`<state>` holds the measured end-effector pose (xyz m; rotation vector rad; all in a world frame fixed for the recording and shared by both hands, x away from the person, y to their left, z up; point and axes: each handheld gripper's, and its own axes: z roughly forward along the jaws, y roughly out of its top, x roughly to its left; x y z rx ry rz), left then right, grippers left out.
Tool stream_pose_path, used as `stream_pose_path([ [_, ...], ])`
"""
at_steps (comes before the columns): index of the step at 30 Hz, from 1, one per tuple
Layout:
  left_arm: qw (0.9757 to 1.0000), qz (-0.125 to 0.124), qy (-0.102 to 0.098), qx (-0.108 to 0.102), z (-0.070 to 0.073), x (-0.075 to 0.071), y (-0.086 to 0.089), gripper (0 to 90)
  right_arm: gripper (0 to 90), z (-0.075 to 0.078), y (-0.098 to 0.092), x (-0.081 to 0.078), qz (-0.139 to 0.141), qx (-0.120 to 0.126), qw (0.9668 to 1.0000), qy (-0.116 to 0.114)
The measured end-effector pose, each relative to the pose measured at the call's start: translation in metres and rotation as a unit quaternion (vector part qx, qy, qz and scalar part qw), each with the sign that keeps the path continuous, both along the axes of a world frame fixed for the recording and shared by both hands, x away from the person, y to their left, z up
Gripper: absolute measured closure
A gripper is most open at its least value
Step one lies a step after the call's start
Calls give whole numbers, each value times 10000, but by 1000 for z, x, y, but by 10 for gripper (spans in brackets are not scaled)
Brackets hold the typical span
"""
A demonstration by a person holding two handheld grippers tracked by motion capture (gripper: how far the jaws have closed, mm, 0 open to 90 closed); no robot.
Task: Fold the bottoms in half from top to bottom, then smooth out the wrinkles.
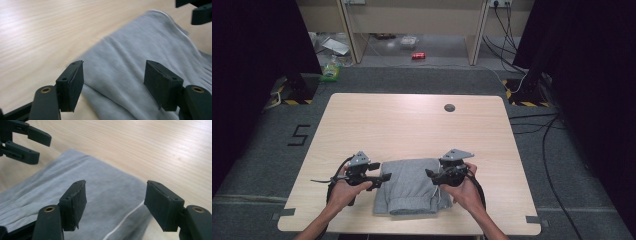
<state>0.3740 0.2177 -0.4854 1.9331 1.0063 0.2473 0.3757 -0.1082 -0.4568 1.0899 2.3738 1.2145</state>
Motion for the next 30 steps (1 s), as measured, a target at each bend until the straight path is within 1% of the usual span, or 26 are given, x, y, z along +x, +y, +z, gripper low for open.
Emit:
stream_pose_path([
  [2,10000,69,53,37,-1,8,3,313,319,-2,-4,11,-76,32,9999,120],
  [3,9999,99,84,51,-2,10,4,311,319,-3,-6,15,-150,54,9998,133],
  [6,9997,166,157,55,-6,16,4,300,308,-8,-11,25,-257,91,9995,188],
  [8,9996,206,172,83,-9,19,5,297,302,-13,-13,29,-283,53,9993,219],
  [9,9995,216,199,106,-10,21,5,294,296,-15,-14,30,-333,55,9991,263],
  [10,9994,218,225,119,-11,22,6,289,295,-17,-16,31,-341,63,9991,253],
  [13,9991,285,300,115,-15,28,10,281,289,-21,-19,31,-377,67,9988,315],
  [15,9989,307,342,94,-17,30,11,277,284,-24,-21,31,-382,67,9987,340],
  [19,9986,320,392,124,-22,31,12,270,277,-28,-23,33,-444,39,9982,405],
  [24,9984,326,449,138,-25,32,12,259,272,-28,-23,37,-425,54,9984,373],
  [30,9983,339,458,127,-26,33,13,248,274,-29,-20,43,-381,57,9986,366],
])
